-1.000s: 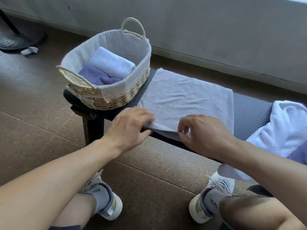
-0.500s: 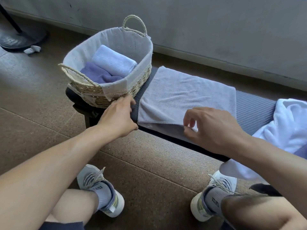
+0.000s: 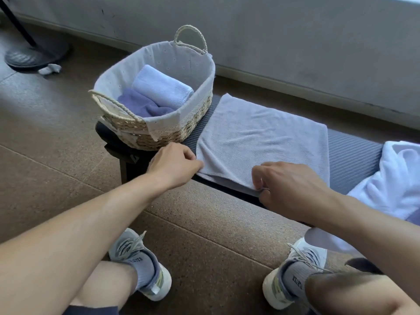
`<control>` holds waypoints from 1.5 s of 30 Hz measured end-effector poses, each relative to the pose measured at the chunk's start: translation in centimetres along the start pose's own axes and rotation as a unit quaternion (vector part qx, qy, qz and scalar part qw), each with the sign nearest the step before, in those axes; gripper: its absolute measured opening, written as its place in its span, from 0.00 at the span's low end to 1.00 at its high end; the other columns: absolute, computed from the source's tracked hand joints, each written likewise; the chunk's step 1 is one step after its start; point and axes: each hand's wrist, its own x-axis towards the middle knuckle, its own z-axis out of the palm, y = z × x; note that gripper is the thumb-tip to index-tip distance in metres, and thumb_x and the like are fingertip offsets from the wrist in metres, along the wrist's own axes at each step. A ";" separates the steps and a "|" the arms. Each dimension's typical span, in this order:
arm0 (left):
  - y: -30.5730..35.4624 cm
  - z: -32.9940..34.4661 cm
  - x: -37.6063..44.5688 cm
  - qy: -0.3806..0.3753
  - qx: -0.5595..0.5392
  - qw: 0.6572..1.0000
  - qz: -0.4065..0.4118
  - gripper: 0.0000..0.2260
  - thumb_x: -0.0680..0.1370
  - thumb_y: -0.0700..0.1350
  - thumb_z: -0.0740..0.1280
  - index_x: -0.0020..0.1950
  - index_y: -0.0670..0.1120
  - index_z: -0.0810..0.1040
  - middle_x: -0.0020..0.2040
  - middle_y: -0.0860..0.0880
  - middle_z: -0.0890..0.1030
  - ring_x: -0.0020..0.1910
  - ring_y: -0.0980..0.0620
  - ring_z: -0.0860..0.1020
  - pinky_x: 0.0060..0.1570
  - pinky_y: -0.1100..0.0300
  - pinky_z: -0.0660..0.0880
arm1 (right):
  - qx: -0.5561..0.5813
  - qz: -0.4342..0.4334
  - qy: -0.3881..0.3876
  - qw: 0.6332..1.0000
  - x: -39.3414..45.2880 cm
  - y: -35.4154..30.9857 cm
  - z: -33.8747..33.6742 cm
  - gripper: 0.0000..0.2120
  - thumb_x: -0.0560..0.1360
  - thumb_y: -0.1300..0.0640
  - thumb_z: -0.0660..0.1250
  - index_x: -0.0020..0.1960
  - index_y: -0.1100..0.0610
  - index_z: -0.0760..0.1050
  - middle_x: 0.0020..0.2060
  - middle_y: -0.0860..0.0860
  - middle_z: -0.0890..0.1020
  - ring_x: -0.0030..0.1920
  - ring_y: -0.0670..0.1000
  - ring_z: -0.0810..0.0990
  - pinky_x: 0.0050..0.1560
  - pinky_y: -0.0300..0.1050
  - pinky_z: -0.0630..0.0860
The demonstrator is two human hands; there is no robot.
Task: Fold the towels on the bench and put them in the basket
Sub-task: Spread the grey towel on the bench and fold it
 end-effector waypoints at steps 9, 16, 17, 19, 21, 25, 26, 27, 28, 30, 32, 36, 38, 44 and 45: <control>0.5 -0.2 0.1 -0.130 -0.337 0.922 -0.138 0.13 0.77 0.36 0.71 0.41 0.47 0.68 0.42 0.44 0.77 0.32 0.47 0.83 0.30 0.58 0.79 | -0.058 0.066 0.001 0.996 -0.4 -0.2 -0.8 0.08 0.73 0.61 0.62 0.49 0.50 0.67 0.42 0.46 0.74 0.41 0.54 0.73 0.30 0.45 0.59; 0.3 -0.3 0.5 -0.132 -0.332 0.922 -0.147 0.15 0.74 0.37 0.76 0.43 0.48 0.69 0.37 0.46 0.76 0.28 0.54 0.75 0.24 0.62 0.74 | -0.110 0.058 -0.029 0.992 -1.2 0.2 -1.0 0.07 0.72 0.61 0.60 0.43 0.52 0.63 0.36 0.47 0.71 0.37 0.55 0.71 0.28 0.45 0.57; 0.2 -0.4 0.6 -0.124 -0.325 0.926 -0.146 0.14 0.75 0.36 0.75 0.43 0.47 0.69 0.37 0.46 0.76 0.29 0.53 0.75 0.23 0.62 0.74 | -0.113 0.055 -0.012 0.992 -1.3 0.2 -1.3 0.08 0.72 0.62 0.60 0.42 0.52 0.63 0.36 0.47 0.71 0.37 0.55 0.70 0.28 0.45 0.58; 0.0 -0.6 0.9 -0.107 -0.306 0.936 -0.139 0.13 0.75 0.36 0.73 0.43 0.47 0.70 0.38 0.46 0.76 0.31 0.51 0.76 0.23 0.62 0.75 | -0.126 0.053 0.030 0.990 -1.7 0.0 -1.6 0.09 0.72 0.63 0.60 0.42 0.51 0.62 0.35 0.47 0.68 0.38 0.54 0.69 0.28 0.45 0.57; -0.3 -0.5 1.0 -0.091 -0.276 0.949 -0.124 0.13 0.75 0.36 0.73 0.44 0.47 0.70 0.38 0.45 0.77 0.30 0.51 0.77 0.23 0.60 0.76 | -0.129 0.058 0.062 0.988 -2.1 -0.2 -1.2 0.10 0.72 0.64 0.60 0.43 0.51 0.61 0.35 0.47 0.65 0.39 0.54 0.71 0.31 0.46 0.58; -0.4 0.2 1.0 -0.064 -0.185 0.978 -0.077 0.12 0.74 0.34 0.71 0.47 0.46 0.70 0.40 0.42 0.78 0.29 0.48 0.78 0.23 0.59 0.77 | -0.124 0.125 0.032 0.984 -3.5 1.4 1.0 0.12 0.72 0.63 0.61 0.46 0.51 0.59 0.36 0.47 0.62 0.46 0.54 0.78 0.36 0.45 0.61; -0.4 0.3 1.0 -0.059 -0.168 0.982 -0.068 0.11 0.73 0.34 0.70 0.47 0.45 0.71 0.40 0.41 0.79 0.30 0.48 0.79 0.23 0.58 0.77 | -0.121 0.139 0.021 0.983 -4.2 2.0 1.3 0.12 0.73 0.61 0.62 0.46 0.51 0.59 0.36 0.46 0.62 0.47 0.53 0.79 0.34 0.45 0.59; -0.3 0.4 1.1 -0.056 -0.157 0.984 -0.063 0.09 0.73 0.35 0.70 0.47 0.45 0.71 0.41 0.41 0.79 0.31 0.47 0.80 0.24 0.57 0.77 | -0.120 0.147 0.015 0.982 -4.8 2.6 1.5 0.11 0.73 0.61 0.61 0.46 0.51 0.59 0.35 0.46 0.62 0.46 0.53 0.79 0.31 0.45 0.56; -0.2 0.5 1.2 -0.055 -0.150 0.985 -0.059 0.08 0.73 0.36 0.68 0.47 0.45 0.72 0.42 0.41 0.80 0.32 0.46 0.81 0.25 0.56 0.78 | -0.118 0.153 0.015 0.981 -5.5 3.1 1.7 0.10 0.73 0.61 0.61 0.46 0.51 0.61 0.35 0.46 0.64 0.46 0.53 0.80 0.29 0.45 0.55; -0.1 0.5 1.3 -0.047 -0.128 0.989 -0.049 0.05 0.73 0.38 0.66 0.47 0.44 0.72 0.43 0.40 0.81 0.34 0.44 0.83 0.27 0.53 0.80 | -0.112 0.155 0.021 0.981 -6.7 3.7 2.2 0.09 0.71 0.60 0.63 0.46 0.51 0.63 0.37 0.47 0.70 0.43 0.54 0.81 0.30 0.46 0.58; 0.0 0.4 1.1 -0.032 -0.087 0.995 -0.027 0.04 0.73 0.41 0.63 0.47 0.44 0.72 0.43 0.42 0.81 0.32 0.44 0.84 0.30 0.49 0.83 | -0.110 0.150 0.034 0.982 -7.8 4.3 3.2 0.12 0.67 0.61 0.66 0.43 0.51 0.63 0.37 0.48 0.74 0.39 0.56 0.80 0.29 0.46 0.58; 0.4 0.1 0.5 -0.030 -0.009 0.999 0.016 0.03 0.72 0.46 0.60 0.45 0.50 0.71 0.44 0.46 0.81 0.31 0.44 0.84 0.43 0.45 0.83 | -0.105 0.132 0.106 0.980 -9.4 5.5 4.0 0.11 0.65 0.61 0.67 0.40 0.52 0.65 0.35 0.48 0.72 0.35 0.56 0.77 0.27 0.44 0.57; 0.7 0.3 0.2 -0.023 0.046 0.998 0.037 0.05 0.72 0.52 0.60 0.45 0.53 0.71 0.45 0.47 0.82 0.38 0.42 0.83 0.50 0.47 0.80 | -0.105 0.124 0.128 0.978 -9.6 5.7 3.9 0.08 0.67 0.58 0.67 0.42 0.53 0.69 0.38 0.48 0.74 0.38 0.55 0.77 0.27 0.46 0.65; 0.6 0.5 -1.1 -0.005 0.165 0.911 0.379 0.20 0.65 0.62 0.77 0.52 0.58 0.75 0.67 0.50 0.75 0.70 0.46 0.71 0.68 0.45 0.69 | -0.089 0.097 0.137 0.982 -9.7 5.6 3.9 0.05 0.70 0.52 0.69 0.43 0.51 0.75 0.42 0.47 0.79 0.45 0.54 0.79 0.39 0.50 0.76; 0.1 0.9 -1.0 -0.012 0.194 0.876 0.441 0.23 0.64 0.61 0.77 0.55 0.57 0.77 0.72 0.49 0.72 0.76 0.45 0.65 0.72 0.43 0.65 | -0.083 0.080 0.141 0.983 -9.7 5.8 3.7 0.05 0.69 0.52 0.71 0.42 0.51 0.76 0.46 0.46 0.81 0.50 0.54 0.80 0.46 0.50 0.76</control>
